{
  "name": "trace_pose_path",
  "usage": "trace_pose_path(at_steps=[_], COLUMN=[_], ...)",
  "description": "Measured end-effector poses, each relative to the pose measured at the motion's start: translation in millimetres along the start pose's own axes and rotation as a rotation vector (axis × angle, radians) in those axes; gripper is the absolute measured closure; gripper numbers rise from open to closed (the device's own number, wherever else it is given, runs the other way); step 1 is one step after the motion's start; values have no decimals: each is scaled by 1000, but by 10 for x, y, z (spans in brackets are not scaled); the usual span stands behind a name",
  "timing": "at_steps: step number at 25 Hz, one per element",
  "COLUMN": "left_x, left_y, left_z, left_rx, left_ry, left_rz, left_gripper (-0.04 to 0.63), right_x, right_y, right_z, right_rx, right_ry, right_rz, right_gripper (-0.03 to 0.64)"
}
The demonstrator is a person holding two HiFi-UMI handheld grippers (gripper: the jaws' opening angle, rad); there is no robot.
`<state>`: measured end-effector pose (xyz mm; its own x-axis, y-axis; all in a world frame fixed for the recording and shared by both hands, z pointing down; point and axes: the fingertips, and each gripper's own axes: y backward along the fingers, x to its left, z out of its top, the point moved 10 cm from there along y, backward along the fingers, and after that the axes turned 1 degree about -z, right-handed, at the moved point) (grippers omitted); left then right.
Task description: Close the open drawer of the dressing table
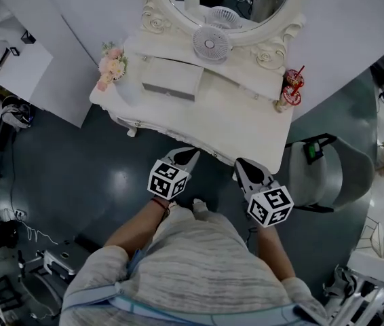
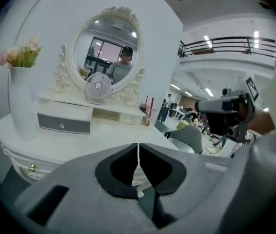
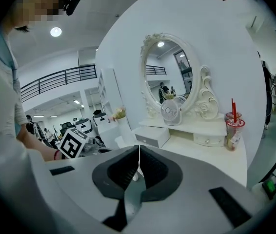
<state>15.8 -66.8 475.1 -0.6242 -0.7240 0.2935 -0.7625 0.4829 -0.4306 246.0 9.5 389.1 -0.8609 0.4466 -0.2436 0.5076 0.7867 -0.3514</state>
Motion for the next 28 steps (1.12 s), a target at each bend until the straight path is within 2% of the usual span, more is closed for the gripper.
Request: trace_pose_path(at_steps=[6,11,21,28], left_x=[-130,-212,-133,-55], left_y=[654,1126,1628,1776], left_z=[267,362,368,352], left_rx=[-163,-250,-344,-385], left_ry=[5,16,31,63], left_rz=[7,31,92,70], left_gripper=[574,574,574,574], right_x=[138,264,419,509], right_y=[56,92,56,-34], right_z=[117,193,305,359], right_rx=[-22,-39,-50,-30], right_ry=[28,43,75,96], right_rz=[36,70,104,127], right_gripper=[607,606,607,607])
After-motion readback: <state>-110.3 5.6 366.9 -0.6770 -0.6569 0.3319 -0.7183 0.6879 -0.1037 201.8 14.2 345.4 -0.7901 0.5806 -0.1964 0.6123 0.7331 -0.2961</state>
